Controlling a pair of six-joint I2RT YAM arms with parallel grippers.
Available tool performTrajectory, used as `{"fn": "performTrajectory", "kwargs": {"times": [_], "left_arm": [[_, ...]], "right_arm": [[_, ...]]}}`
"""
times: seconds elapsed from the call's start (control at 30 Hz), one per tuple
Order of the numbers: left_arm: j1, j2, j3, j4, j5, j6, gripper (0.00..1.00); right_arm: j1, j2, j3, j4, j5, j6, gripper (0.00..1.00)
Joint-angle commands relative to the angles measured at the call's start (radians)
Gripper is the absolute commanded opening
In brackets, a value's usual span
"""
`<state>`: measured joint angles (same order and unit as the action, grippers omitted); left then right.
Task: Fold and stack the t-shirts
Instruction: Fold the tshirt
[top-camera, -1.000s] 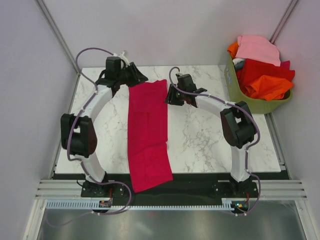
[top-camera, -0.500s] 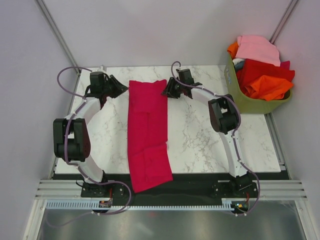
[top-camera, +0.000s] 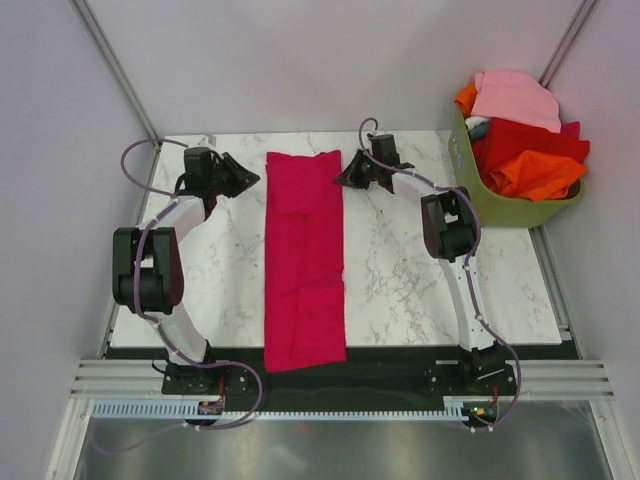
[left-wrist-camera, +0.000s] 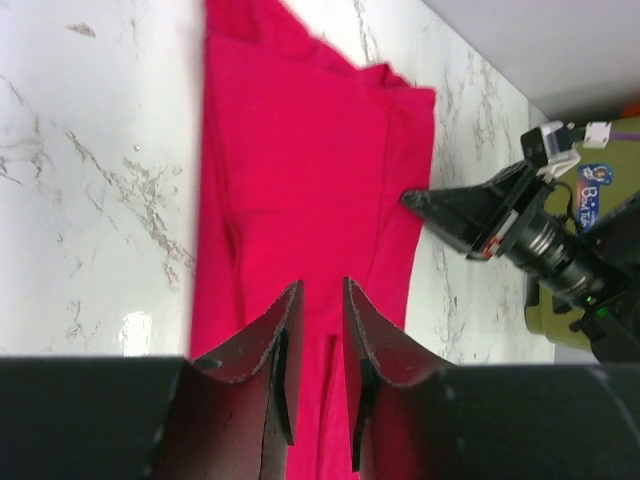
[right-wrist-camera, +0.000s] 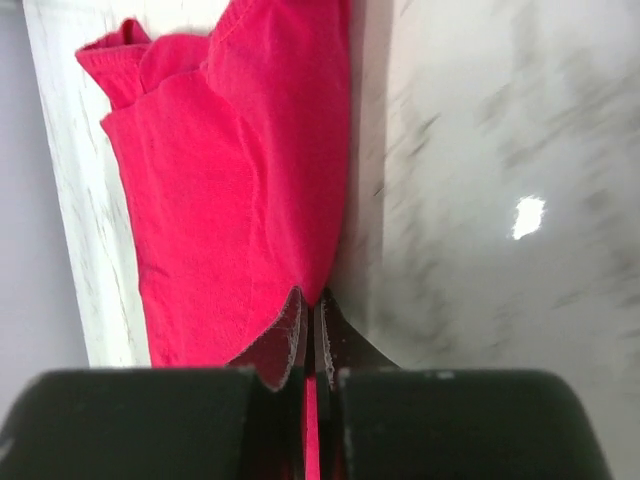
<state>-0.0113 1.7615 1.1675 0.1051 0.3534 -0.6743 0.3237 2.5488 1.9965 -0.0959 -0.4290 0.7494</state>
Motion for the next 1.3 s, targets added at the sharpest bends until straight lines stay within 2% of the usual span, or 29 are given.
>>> {"fn": "performTrajectory", "kwargs": {"times": [0.0,0.23,0.27,0.37,0.4,0.5,0.6,0.73,0.77,0.83,0.93,1.1,1.27], "left_arm": [[0.004,0.039,0.018,0.056,0.061,-0.036,0.28],[-0.015,0.078,0.037,0.073,0.085,-0.030,0.28],[-0.016,0.084,0.043,0.073,0.088,-0.024,0.28],[-0.024,0.095,0.052,0.073,0.104,-0.018,0.29],[-0.027,0.093,0.052,0.073,0.104,-0.015,0.29],[-0.036,0.084,0.054,0.059,0.101,0.001,0.31],[-0.050,0.050,0.049,0.012,0.076,0.015,0.34],[-0.108,-0.045,-0.010,-0.126,-0.022,0.063,0.40],[-0.125,-0.078,-0.041,-0.139,-0.051,0.076,0.50],[-0.179,-0.190,-0.147,-0.183,-0.159,0.094,0.61],[-0.217,-0.318,-0.263,-0.253,-0.206,0.096,0.63],[-0.245,-0.506,-0.432,-0.327,-0.198,0.076,0.64],[-0.277,-0.666,-0.558,-0.401,-0.169,0.058,0.63]], "right_arm": [[-0.077,0.062,0.096,0.051,-0.008,0.048,0.02],[-0.138,0.270,0.405,0.065,-0.080,0.158,0.02],[-0.143,0.281,0.445,0.079,-0.083,0.174,0.09],[-0.152,0.277,0.427,0.163,-0.094,0.208,0.54],[-0.150,0.269,0.421,0.166,-0.112,0.200,0.55],[-0.152,0.152,0.314,0.191,-0.135,0.154,0.56],[-0.149,0.032,0.112,0.191,-0.119,0.084,0.57],[-0.132,-0.224,-0.193,0.171,-0.099,0.019,0.55],[-0.123,-0.272,-0.243,0.162,-0.088,0.001,0.55],[-0.094,-0.415,-0.379,0.102,-0.027,-0.071,0.56],[-0.043,-0.603,-0.555,0.010,0.057,-0.137,0.57],[0.082,-0.870,-0.786,-0.158,0.330,-0.162,0.57],[0.193,-1.024,-1.044,-0.171,0.417,-0.125,0.56]]}}
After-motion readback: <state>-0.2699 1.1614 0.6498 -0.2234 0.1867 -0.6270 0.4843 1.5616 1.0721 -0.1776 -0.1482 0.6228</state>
